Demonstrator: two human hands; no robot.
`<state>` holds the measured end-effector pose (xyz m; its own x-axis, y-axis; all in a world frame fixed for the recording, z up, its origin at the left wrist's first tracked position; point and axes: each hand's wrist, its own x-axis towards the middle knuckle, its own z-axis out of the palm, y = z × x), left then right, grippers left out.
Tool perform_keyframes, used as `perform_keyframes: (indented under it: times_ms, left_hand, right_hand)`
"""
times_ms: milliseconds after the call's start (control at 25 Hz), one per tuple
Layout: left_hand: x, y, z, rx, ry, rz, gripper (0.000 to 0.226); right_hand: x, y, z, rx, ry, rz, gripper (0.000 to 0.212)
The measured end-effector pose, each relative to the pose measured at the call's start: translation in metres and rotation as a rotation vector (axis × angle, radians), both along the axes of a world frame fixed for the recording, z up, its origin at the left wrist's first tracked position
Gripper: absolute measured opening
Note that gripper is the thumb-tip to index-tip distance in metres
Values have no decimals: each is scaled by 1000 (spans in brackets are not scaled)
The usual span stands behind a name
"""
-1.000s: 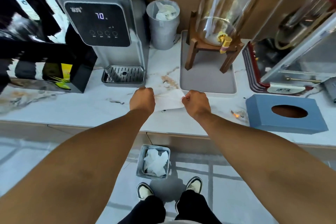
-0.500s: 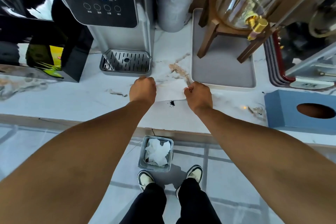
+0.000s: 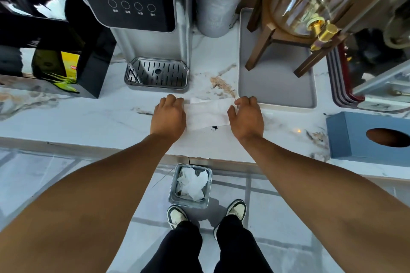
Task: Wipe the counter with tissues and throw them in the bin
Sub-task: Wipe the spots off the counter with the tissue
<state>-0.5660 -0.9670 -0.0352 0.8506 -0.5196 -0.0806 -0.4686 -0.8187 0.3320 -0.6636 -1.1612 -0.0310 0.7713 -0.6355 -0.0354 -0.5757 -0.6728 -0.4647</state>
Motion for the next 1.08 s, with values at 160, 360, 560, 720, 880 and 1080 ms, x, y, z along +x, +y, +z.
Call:
perform_keyframes:
  times_ms: [160,360,560,720,880,1080]
  left_hand:
    - [-4,28,-10,-35,-91,-28,43]
    - [5,43,-29,2,-72,-71,54]
    - [10,39,-42,19,-93,-214,60]
    - [12,42,-50,-26,-120,-213,55]
    - [14,42,-50,-50,-116,-199,54]
    - [14,41,-51,-57,-132,-184,53]
  right_hand:
    - [10,10,4,-36,29,177,27]
    - [27,22,-1,67,168,278,51]
    - [35,17,-9,117,139,271,34]
    - [46,6,-6,96,-33,227,13]
    - [57,2,-2,65,-94,290,29]
    - [62,1,-10,37,-53,319,29]
